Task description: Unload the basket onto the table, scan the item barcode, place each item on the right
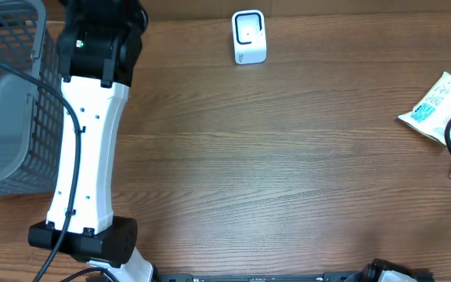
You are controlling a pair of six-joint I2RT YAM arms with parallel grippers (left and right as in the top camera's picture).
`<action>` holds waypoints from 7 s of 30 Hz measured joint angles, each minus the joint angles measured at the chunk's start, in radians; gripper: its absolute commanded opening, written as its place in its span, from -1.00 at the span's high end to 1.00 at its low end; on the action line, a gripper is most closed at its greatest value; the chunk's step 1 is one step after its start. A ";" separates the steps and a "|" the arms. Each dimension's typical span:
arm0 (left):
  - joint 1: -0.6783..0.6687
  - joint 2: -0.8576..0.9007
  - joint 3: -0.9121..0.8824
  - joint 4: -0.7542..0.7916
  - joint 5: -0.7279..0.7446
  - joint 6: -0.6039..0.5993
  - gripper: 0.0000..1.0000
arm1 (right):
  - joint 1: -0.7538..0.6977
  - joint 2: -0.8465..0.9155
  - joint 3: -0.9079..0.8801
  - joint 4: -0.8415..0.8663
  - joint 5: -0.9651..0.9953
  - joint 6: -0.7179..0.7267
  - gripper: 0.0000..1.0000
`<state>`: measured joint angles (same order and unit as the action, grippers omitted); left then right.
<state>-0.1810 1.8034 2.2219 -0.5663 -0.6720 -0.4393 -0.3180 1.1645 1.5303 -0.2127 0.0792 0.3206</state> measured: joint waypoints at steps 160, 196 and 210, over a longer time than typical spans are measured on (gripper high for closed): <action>0.210 -1.790 -2.213 0.551 0.400 0.378 -0.99 | 0.155 -1.152 -1.473 0.035 -0.605 -0.006 -1.00; 0.210 -1.788 -2.213 0.513 0.400 0.378 -1.00 | 0.491 -1.153 -1.512 0.133 -0.019 0.071 -1.00; 0.210 -1.788 -2.213 0.513 0.399 0.378 -0.99 | 0.491 -1.153 -1.512 0.134 -0.011 0.072 -1.00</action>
<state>0.0292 0.0158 0.0086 -0.0536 -0.2733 -0.0616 0.1726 0.0113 0.0185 -0.0792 0.0677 0.3923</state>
